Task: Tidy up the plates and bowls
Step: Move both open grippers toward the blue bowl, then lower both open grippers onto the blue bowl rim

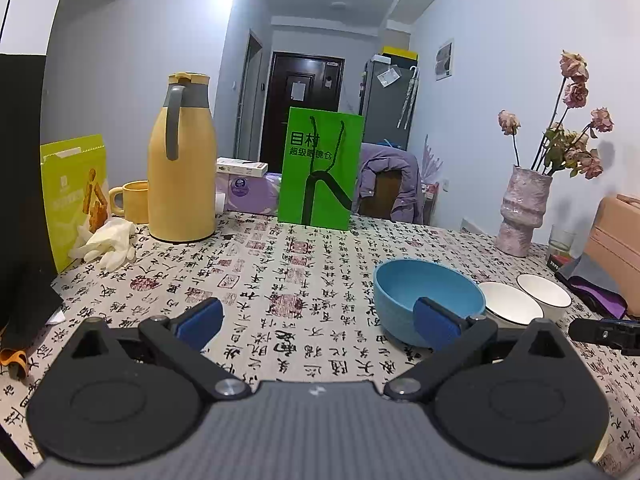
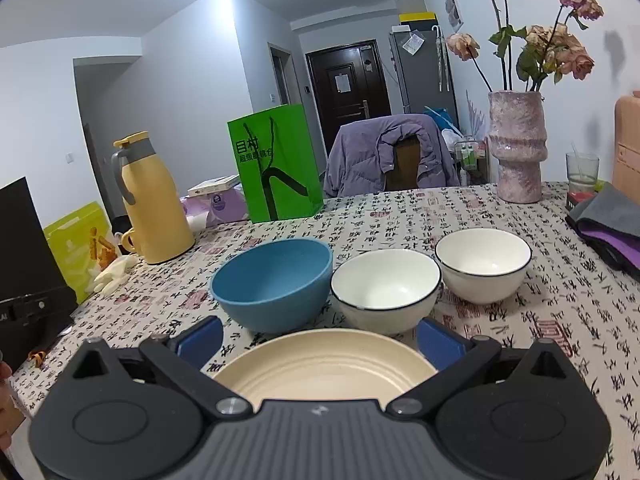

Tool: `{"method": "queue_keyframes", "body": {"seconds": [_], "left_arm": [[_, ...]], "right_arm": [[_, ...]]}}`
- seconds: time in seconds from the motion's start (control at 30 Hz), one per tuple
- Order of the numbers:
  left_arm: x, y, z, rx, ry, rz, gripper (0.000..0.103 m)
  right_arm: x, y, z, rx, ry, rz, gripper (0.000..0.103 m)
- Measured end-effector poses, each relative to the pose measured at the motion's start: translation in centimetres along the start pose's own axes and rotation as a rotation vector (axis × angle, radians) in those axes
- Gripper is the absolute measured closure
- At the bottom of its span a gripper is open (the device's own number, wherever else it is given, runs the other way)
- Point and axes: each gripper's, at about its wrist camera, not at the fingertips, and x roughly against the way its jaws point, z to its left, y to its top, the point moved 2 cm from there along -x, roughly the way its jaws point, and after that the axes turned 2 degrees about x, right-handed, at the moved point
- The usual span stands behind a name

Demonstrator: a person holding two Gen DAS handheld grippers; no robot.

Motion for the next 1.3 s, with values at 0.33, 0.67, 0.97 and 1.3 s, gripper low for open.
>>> {"method": "queue_keyframes", "body": {"seconds": [0.33, 0.67, 0.97, 1.3], "left_arm": [[-2.2, 1.3, 0.5, 0.030, -0.003, 0.002, 0.000], [-4.6, 2.7, 0.4, 0.045, -0.019, -0.008, 0.000], [-6.4, 4.5, -0.6, 0.025, -0.027, -0.027, 0.000], [-9.5, 5.9, -1.3, 0.048, 0.001, -0.022, 0.000]], "right_arm": [[-2.9, 2.4, 0.2, 0.019, 0.024, 0.019, 0.000], [-6.2, 4.9, 1.6, 0.073, 0.048, 0.033, 0.000], [-9.1, 6.8, 3.0, 0.109, 0.074, 0.040, 0.000], [-12.1, 8.4, 3.2, 0.111, 0.052, 0.061, 0.000]]}}
